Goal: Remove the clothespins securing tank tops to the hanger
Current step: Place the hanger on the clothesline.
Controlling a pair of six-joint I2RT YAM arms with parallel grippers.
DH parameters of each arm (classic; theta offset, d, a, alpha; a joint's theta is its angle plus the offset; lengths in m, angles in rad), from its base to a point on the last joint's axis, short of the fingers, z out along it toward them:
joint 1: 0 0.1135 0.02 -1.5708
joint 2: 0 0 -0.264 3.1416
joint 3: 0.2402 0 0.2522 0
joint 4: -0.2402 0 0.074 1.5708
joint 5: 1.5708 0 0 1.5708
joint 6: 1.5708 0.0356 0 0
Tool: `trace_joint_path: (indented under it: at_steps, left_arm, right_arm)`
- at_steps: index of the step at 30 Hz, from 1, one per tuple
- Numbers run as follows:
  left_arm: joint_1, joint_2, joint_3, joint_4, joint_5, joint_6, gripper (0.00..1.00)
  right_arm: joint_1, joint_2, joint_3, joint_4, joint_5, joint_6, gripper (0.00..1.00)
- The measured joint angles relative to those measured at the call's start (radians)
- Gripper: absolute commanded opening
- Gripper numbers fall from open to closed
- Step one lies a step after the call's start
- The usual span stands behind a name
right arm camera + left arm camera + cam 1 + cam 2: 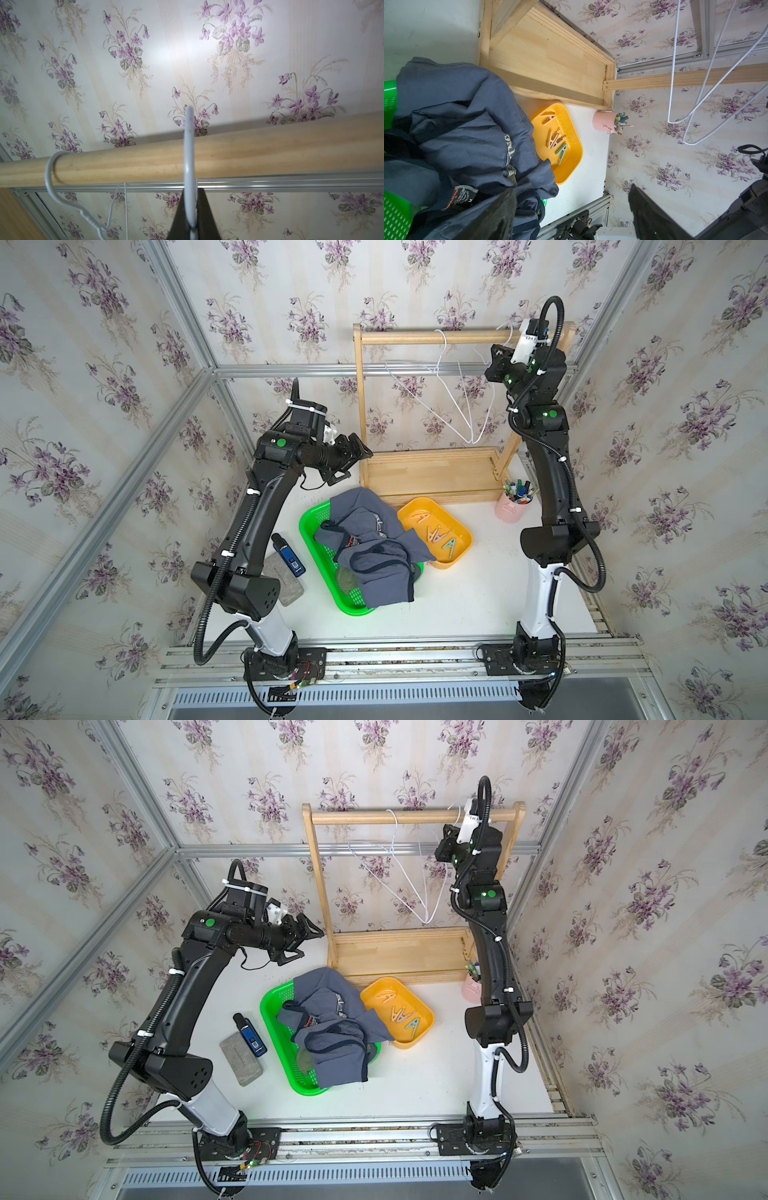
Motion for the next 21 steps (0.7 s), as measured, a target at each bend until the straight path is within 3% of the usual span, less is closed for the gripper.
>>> trace_joint_path:
  at_steps: [14, 15, 16, 18, 19, 21]
  left_arm:
    - [0.000, -0.019, -0.026, 0.002, -0.010, -0.008, 0.87]
    - [0.000, -0.021, -0.027, 0.002, -0.013, -0.008, 0.87]
    - [0.000, -0.024, -0.028, 0.002, -0.014, -0.009, 0.87]
    - [0.000, -0.029, -0.031, 0.003, -0.021, -0.013, 0.87]
    - [0.000, -0.030, -0.034, 0.003, -0.021, -0.013, 0.87]
    - [0.000, -0.033, -0.039, 0.003, -0.032, -0.016, 0.87]
  right_arm:
    - [-0.017, 0.024, 0.024, -0.065, -0.061, 0.030, 0.02]
    - [-0.017, 0.023, 0.024, -0.071, -0.063, 0.030, 0.20]
    - [-0.017, 0.019, 0.025, -0.082, -0.063, 0.029, 0.48]
    - [-0.017, 0.007, 0.026, -0.127, -0.059, 0.027, 0.71]
    - [-0.017, -0.003, 0.025, -0.159, -0.041, 0.025, 0.98]
    - [-0.015, -0.027, 0.024, -0.213, 0.000, 0.018, 1.00]
